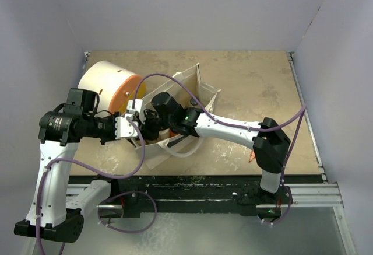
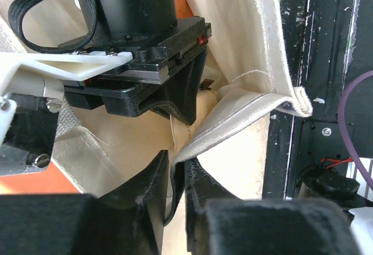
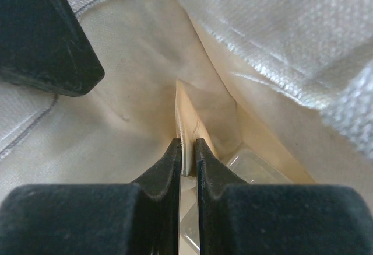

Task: Place the personal care products into the canvas bag
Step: Place the care product in the canvas bag.

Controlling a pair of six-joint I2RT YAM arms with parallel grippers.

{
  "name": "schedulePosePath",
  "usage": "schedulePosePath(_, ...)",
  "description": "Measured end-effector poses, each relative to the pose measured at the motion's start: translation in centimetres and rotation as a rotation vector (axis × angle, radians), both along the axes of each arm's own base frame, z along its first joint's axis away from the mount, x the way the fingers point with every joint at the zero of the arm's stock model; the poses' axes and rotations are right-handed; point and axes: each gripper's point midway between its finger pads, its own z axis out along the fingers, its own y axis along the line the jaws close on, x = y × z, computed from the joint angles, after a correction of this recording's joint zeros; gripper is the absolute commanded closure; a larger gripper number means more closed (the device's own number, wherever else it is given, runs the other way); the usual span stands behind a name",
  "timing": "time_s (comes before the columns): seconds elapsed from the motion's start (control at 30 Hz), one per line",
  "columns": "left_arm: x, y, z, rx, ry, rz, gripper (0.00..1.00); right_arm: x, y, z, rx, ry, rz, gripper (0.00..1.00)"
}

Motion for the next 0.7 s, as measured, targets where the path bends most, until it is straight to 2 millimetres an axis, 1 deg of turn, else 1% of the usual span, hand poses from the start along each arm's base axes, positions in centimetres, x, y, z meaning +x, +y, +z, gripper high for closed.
schedulePosePath(0.03, 0.0, 0.0, 0.0, -0.001, 0.002, 0.000, 0.99, 0.0, 0.0, 0.0, -0.002, 0.001, 0.001, 0.98)
schedulePosePath(0.07, 0.1, 0.0, 0.0, -0.001, 0.005, 0.000, 1.00, -0.1, -0.1, 0.0, -0.006, 0.003, 0.001, 0.98)
schedulePosePath(0.23, -0.1, -0.3, 0.3, -0.019, 0.023, 0.006, 1.00, -0.2, -0.1, 0.0, -0.017, 0.008, 0.006, 0.97)
schedulePosePath(0.53, -0.6, -0.6, 1.7, -0.045, 0.013, 0.007, 1.00, -0.3, -0.1, 0.0, -0.025, 0.014, 0.014, 0.97)
schedulePosePath(0.7, -1.0, -0.6, 1.9, -0.048, 0.014, 0.006, 1.00, -0.6, 0.0, 0.0, -0.025, 0.017, 0.023, 0.95)
